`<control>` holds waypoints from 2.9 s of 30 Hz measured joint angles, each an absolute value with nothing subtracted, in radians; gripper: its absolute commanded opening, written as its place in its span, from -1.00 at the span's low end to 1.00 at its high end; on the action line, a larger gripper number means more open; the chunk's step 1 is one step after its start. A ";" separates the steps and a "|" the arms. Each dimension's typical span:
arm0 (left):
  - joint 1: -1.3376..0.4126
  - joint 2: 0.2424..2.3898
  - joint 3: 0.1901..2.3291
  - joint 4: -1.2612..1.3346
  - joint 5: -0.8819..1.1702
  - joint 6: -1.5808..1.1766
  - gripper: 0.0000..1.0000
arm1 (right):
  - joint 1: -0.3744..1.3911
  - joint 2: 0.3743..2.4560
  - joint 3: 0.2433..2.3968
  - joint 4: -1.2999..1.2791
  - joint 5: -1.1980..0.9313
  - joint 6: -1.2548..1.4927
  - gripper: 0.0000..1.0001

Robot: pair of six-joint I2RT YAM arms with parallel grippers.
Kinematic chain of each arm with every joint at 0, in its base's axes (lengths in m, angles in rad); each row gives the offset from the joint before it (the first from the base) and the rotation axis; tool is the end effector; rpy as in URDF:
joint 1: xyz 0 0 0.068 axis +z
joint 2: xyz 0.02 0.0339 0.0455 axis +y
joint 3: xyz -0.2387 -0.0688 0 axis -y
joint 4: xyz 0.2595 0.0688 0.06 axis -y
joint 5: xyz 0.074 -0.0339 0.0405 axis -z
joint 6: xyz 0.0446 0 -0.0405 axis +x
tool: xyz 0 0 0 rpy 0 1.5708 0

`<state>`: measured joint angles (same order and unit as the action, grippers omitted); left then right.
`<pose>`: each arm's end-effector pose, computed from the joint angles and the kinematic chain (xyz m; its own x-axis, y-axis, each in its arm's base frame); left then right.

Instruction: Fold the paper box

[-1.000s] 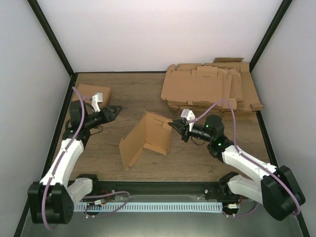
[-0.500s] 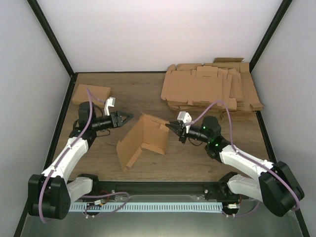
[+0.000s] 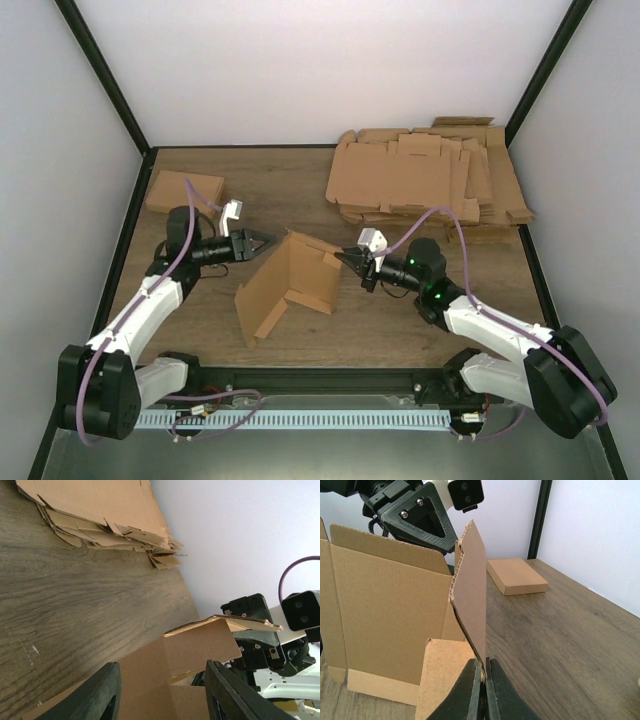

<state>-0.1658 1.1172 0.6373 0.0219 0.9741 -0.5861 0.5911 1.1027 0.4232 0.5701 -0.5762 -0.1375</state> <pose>0.2525 -0.0797 0.2177 -0.8194 -0.1780 -0.5449 0.4457 0.4001 -0.8008 0.2045 0.1665 0.1980 0.0359 -0.1143 -0.9928 -0.9208 0.3824 -0.0773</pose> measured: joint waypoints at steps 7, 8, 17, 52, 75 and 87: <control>-0.224 1.140 0.638 0.033 0.973 -0.587 -0.14 | 0.591 1.106 0.421 0.579 -0.573 -0.130 -0.96; -0.230 1.145 0.638 0.036 0.973 -0.587 -0.15 | 0.591 1.107 0.421 0.580 -0.572 -0.127 -0.96; -0.258 1.162 0.649 0.047 0.952 -0.583 -0.13 | 0.591 1.114 0.421 0.588 -0.566 -0.118 -0.97; -0.289 1.245 0.718 0.034 0.912 -0.562 -0.61 | 0.591 1.111 0.425 0.572 -0.564 -0.118 -0.78; -0.306 1.239 0.744 -0.052 0.909 -0.450 -0.62 | 0.592 1.012 0.467 0.348 -0.565 -0.070 -0.48; -0.319 1.237 0.751 -0.074 0.900 -0.413 -0.61 | 0.593 0.935 0.589 0.168 -0.579 -0.033 0.09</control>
<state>-0.3191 1.2369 0.7506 -0.0738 0.9005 -0.4126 0.5926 0.9352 0.5888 0.1680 -0.5785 -0.0330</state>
